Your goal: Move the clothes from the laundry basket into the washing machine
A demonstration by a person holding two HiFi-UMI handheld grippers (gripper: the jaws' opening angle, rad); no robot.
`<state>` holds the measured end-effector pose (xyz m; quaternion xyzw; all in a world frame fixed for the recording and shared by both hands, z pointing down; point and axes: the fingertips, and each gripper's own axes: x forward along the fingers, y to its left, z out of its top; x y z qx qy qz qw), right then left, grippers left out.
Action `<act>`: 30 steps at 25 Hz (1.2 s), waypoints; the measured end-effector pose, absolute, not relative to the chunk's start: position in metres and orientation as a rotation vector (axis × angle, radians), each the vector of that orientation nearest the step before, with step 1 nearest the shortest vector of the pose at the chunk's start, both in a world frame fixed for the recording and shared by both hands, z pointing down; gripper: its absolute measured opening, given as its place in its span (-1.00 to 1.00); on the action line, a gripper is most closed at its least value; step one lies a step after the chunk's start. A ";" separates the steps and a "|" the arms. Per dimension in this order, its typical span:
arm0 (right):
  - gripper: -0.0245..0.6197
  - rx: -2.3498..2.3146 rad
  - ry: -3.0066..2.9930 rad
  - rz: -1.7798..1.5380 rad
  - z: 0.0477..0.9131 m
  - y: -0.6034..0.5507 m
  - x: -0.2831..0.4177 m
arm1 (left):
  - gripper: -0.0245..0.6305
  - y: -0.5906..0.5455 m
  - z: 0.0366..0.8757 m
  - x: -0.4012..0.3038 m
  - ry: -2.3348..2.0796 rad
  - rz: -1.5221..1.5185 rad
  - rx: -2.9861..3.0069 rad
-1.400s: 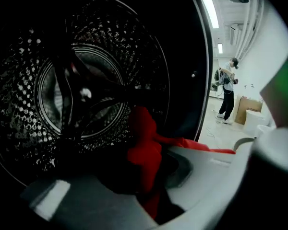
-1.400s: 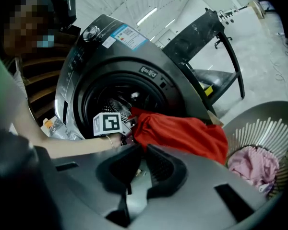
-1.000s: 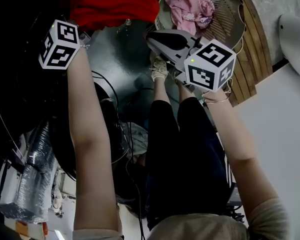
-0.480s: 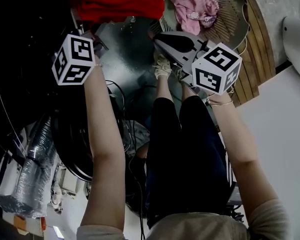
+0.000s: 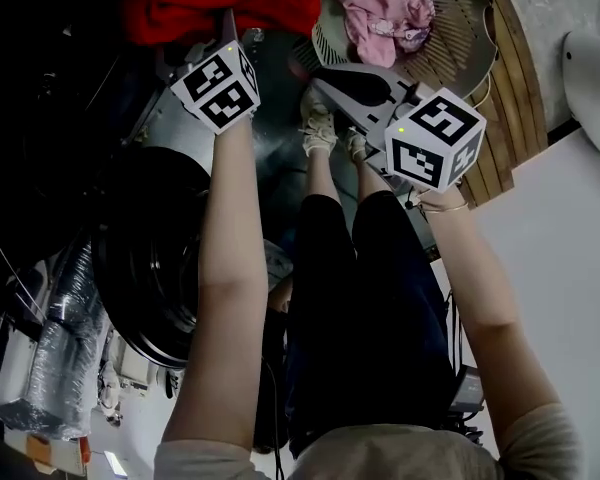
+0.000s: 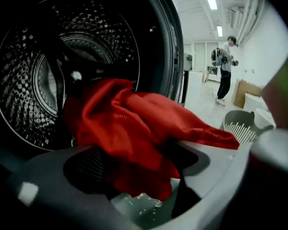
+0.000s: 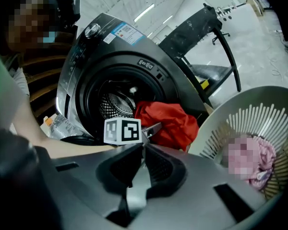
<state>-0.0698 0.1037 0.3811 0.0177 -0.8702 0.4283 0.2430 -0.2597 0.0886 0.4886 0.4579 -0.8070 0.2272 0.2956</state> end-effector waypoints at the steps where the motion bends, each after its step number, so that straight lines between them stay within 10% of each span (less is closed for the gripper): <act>1: -0.85 0.038 -2.375 1.166 0.382 0.104 -0.069 | 0.28 0.084 0.492 -0.266 -2.164 0.653 1.219; 13: -0.85 0.046 -2.384 1.195 0.387 0.100 -0.067 | -0.55 0.080 0.449 -0.292 -2.221 0.938 1.329; 30: -0.85 0.001 -2.366 1.219 0.384 0.114 -0.076 | -0.14 0.088 0.412 -0.350 -2.449 0.478 0.993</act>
